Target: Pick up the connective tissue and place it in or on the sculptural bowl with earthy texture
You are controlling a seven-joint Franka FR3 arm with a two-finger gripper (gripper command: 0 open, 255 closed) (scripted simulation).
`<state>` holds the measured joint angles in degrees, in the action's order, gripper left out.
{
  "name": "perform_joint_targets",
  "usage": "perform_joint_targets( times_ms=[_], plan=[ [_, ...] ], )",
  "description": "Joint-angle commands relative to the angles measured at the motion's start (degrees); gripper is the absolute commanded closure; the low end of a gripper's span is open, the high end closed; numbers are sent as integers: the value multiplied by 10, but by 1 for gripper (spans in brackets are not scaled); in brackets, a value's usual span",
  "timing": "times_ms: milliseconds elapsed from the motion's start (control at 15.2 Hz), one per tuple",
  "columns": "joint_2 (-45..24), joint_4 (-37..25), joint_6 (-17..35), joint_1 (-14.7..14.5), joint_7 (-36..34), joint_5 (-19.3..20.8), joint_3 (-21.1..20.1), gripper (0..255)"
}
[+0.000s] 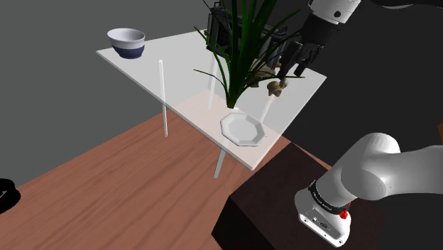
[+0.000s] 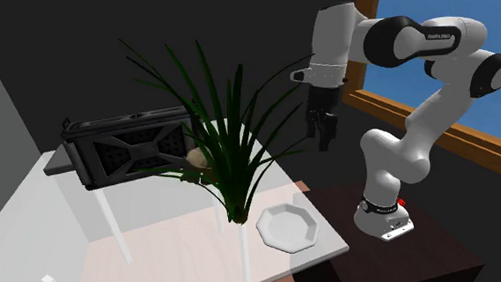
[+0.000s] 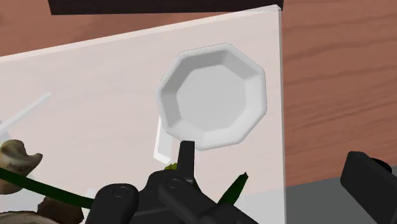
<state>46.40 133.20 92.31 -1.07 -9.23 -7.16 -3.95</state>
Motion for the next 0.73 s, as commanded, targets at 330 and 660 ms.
perform_joint_targets(
  times_ms=[330,660],
  plan=[
    [-48,17,61,32,11,17,36,0],
    [-105,23,120,64,23,29,71,0]
  ],
)
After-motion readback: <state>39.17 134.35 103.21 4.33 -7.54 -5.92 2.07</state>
